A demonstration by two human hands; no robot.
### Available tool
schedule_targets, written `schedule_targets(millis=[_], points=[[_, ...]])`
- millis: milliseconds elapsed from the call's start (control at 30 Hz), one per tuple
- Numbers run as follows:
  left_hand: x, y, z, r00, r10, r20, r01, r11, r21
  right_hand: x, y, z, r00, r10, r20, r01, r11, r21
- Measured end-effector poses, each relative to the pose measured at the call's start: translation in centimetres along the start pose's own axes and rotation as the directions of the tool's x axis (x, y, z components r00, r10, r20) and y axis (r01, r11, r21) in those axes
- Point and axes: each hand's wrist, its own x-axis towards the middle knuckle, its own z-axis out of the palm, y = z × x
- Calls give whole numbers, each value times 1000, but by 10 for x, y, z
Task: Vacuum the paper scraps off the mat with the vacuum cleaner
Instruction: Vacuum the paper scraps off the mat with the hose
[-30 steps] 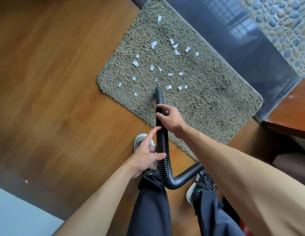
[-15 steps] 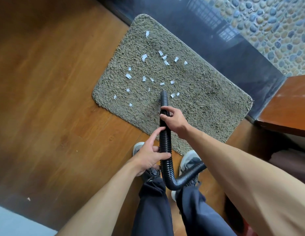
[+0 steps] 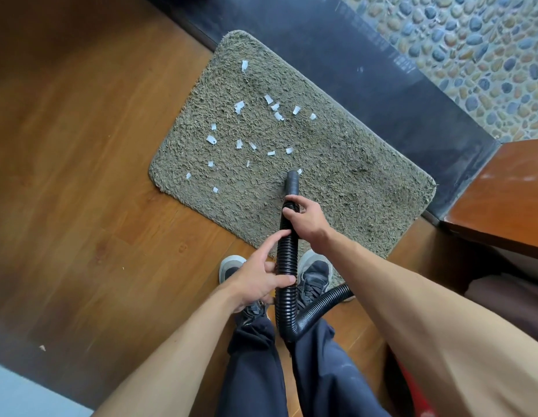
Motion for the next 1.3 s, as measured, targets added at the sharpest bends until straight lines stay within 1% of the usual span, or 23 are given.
schedule_targets(millis=[200, 467, 667, 833, 1033, 1133, 1233, 1300], points=[[11, 10, 16, 1000, -23, -2, 23, 998, 63, 3, 2, -19, 999, -7, 39, 5, 999, 46], [19, 23, 30, 1000, -6, -26, 10, 990, 144, 8, 2, -37, 1000, -22, 1, 22, 996, 88], [29, 30, 25, 1000, 1, -5, 0, 990, 143, 15, -6, -42, 998, -64, -4, 64, 991, 114], [25, 27, 10, 1000, -10, 15, 7, 986, 166, 17, -7, -26, 998, -65, -4, 65, 995, 77], [20, 17, -16, 1000, -16, 2, 16, 994, 107, 18, -17, 4, 993, -117, -31, 116, 993, -13], [21, 17, -30, 1000, -17, 6, 16, 998, 65, 20, -27, 15, 991, -121, -58, 117, 991, -71], [21, 18, -41, 1000, -19, 19, 19, 999, 38, 22, -36, 22, 991, -116, -69, 109, 990, -92], [22, 20, -46, 1000, -10, 16, 10, 999, 34, 23, -42, 25, 988, -138, -73, 128, 983, -134]])
